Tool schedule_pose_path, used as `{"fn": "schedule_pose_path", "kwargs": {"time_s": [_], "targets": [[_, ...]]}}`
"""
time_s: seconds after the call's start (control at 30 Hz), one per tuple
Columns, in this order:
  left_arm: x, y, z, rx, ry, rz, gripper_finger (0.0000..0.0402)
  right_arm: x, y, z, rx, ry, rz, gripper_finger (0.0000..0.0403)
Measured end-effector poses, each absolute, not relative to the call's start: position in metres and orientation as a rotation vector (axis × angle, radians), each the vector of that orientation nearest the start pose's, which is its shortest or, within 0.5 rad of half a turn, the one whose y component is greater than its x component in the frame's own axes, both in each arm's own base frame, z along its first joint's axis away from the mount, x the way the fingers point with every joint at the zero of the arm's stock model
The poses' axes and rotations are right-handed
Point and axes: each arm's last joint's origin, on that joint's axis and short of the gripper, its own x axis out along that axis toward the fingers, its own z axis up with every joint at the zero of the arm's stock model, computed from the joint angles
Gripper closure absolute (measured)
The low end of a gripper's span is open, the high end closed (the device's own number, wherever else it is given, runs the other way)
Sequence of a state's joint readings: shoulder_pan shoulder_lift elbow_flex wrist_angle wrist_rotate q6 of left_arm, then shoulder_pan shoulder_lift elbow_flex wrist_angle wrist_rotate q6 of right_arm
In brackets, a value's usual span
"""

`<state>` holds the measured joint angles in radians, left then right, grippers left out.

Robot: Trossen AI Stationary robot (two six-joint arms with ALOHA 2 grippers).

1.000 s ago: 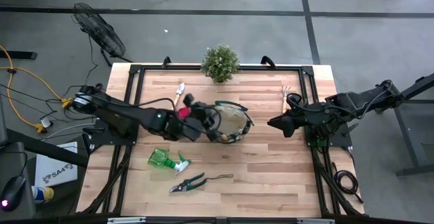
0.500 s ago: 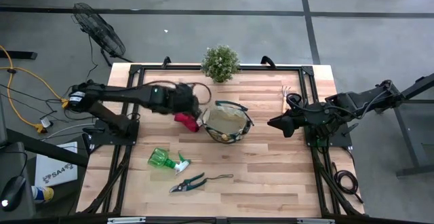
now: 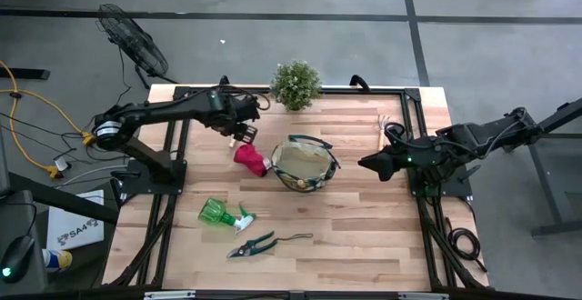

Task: Pick & Place Garden tools in Gardening bag
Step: Put the trowel into the gardening bag

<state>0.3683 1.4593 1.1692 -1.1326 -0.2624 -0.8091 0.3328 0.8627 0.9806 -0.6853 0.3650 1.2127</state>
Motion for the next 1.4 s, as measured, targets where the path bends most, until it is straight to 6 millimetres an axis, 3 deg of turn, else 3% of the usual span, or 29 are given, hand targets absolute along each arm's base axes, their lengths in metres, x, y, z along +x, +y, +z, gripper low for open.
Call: {"fn": "schedule_pose_path", "kwargs": {"time_s": [0.13,0.3,0.7,0.9,1.13,1.27,1.4], "targets": [[0.224,0.113,0.227,-0.785,1.193,1.071,0.0171,0.159,0.043,0.342,1.001,0.415,-0.372,0.0274],[0.209,0.126,0.199,-0.865,1.210,1.025,0.0166,0.159,0.043,0.342,0.999,0.410,-0.378,0.0274],[0.205,0.132,0.177,-0.797,1.173,0.938,0.0165,0.159,0.041,0.342,0.983,0.369,-0.423,0.0274],[0.207,0.117,0.166,-0.717,1.189,0.919,0.0165,0.159,0.041,0.342,0.985,0.362,-0.429,0.0274],[0.217,0.083,0.156,-0.579,1.104,0.924,0.0165,0.159,0.041,0.342,0.985,0.362,-0.429,0.0274],[0.211,0.063,0.154,-0.532,1.039,0.938,0.0165,0.159,0.041,0.342,0.985,0.362,-0.429,0.0274],[0.191,0.048,0.143,-0.513,0.977,1.021,0.0165,0.159,0.041,0.342,0.984,0.360,-0.431,0.0274]]}}
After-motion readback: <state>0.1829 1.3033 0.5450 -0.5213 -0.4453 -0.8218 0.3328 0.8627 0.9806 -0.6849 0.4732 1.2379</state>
